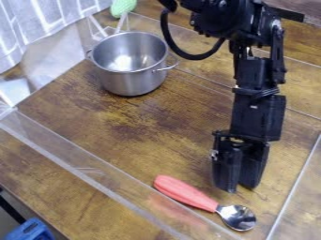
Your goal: Move the pink spoon to the right side of the table
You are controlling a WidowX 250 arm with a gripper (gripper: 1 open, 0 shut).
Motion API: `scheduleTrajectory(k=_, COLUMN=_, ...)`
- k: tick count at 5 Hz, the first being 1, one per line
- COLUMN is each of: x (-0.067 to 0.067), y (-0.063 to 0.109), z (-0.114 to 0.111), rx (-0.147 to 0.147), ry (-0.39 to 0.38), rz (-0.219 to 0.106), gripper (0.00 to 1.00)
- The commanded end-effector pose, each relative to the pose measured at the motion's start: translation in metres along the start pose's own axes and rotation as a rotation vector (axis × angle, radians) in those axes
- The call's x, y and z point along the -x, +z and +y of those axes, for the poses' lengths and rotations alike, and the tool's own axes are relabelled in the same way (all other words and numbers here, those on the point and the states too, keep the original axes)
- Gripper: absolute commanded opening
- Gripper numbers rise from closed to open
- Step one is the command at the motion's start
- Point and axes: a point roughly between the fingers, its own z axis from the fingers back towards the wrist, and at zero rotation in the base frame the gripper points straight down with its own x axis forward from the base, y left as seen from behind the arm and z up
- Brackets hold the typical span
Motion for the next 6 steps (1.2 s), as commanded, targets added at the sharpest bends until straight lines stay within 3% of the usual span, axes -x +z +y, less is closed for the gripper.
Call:
scheduleTrajectory(k=1, x=0.012, y=-0.004, z=-0.006, rx=0.003, ry=0.064, rz=-0.011, gripper=1.00)
scheduleTrajectory(k=2, x=0.012, y=0.003, z=-0.015, rx=-0.008, ry=0.096, rz=-0.020, gripper=1.00)
scheduleTrajectory(k=4, x=0.000, y=0.014, z=-0.018, rx=-0.008, ry=0.070, rz=0.017, gripper=1.00)
scheduleTrajectory(k=6, x=0.001, y=0.045, z=-0.039, rx=-0.056, ry=0.149, rz=0.040, gripper=1.00)
